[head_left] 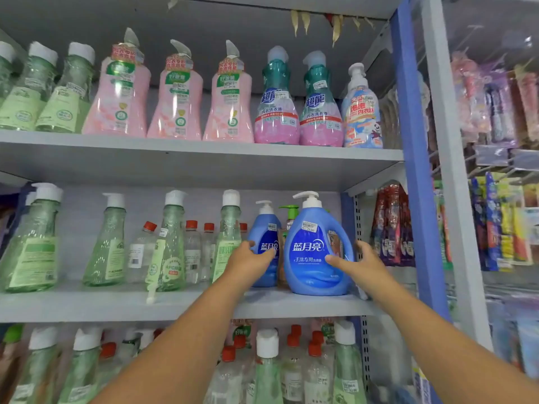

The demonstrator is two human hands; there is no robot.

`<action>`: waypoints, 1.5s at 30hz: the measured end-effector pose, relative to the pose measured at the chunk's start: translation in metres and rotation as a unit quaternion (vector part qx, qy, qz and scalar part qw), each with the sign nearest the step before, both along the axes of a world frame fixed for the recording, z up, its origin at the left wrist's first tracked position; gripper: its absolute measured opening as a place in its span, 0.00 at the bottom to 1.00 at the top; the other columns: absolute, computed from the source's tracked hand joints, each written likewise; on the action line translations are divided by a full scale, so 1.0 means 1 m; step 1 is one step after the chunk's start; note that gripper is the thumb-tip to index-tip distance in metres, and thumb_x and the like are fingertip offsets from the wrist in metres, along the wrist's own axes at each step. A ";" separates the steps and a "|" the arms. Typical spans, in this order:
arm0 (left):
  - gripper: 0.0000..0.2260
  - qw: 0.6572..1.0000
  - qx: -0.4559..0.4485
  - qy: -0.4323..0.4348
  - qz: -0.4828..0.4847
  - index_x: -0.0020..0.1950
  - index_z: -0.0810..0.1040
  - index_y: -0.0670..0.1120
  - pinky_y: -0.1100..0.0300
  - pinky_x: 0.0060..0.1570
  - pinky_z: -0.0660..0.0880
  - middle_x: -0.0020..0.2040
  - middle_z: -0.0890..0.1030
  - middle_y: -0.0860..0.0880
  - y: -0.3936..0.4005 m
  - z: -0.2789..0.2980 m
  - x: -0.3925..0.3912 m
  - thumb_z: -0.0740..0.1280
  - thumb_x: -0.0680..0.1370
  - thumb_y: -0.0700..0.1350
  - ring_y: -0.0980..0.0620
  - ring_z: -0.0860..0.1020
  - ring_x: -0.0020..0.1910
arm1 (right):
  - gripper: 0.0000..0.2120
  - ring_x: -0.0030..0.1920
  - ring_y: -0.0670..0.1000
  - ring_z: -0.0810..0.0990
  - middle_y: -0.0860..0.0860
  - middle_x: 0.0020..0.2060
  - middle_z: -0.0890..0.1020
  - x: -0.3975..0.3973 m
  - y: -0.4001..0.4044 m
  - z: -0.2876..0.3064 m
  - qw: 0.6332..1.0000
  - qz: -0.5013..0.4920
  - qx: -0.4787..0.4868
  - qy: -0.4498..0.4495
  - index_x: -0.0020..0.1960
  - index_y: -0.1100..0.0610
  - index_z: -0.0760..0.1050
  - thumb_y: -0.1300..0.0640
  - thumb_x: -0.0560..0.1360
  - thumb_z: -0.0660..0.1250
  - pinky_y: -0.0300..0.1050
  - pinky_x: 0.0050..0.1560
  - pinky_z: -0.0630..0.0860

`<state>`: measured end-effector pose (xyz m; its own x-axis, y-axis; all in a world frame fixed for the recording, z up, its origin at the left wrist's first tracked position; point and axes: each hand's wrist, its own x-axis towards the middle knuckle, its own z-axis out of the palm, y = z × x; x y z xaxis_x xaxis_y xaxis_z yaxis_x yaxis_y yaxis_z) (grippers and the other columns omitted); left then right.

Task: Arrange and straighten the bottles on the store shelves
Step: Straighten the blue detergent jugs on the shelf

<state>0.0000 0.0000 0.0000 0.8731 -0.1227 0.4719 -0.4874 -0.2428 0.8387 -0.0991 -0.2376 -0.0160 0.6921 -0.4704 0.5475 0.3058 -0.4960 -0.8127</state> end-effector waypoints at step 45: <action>0.26 0.995 -0.099 -0.031 0.015 0.56 0.75 0.56 0.49 0.51 0.85 0.53 0.86 0.54 0.085 -0.013 -0.075 0.84 0.65 0.55 0.52 0.86 0.50 | 0.32 0.50 0.54 0.88 0.53 0.49 0.89 -0.039 0.022 -0.004 0.966 0.248 0.054 0.042 0.56 0.56 0.84 0.44 0.56 0.87 0.52 0.55 0.83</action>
